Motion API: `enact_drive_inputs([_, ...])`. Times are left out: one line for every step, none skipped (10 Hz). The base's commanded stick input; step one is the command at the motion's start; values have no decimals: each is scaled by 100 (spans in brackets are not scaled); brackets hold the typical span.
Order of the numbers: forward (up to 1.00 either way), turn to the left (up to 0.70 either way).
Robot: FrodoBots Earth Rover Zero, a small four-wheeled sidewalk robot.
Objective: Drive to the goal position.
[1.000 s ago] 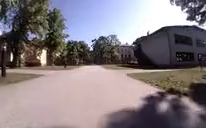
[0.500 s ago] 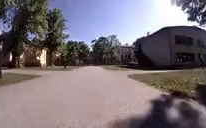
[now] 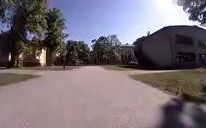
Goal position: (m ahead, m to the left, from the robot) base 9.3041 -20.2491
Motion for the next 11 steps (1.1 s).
enact_drive_inputs([45,0])
enact_drive_inputs([45,0])
enact_drive_inputs([45,0])
enact_drive_inputs([45,0])
enact_drive_inputs([45,0])
enact_drive_inputs([45,0])
enact_drive_inputs([45,0])
enact_drive_inputs([45,0])
enact_drive_inputs([45,0])
enact_drive_inputs([45,0])
enact_drive_inputs([45,0])
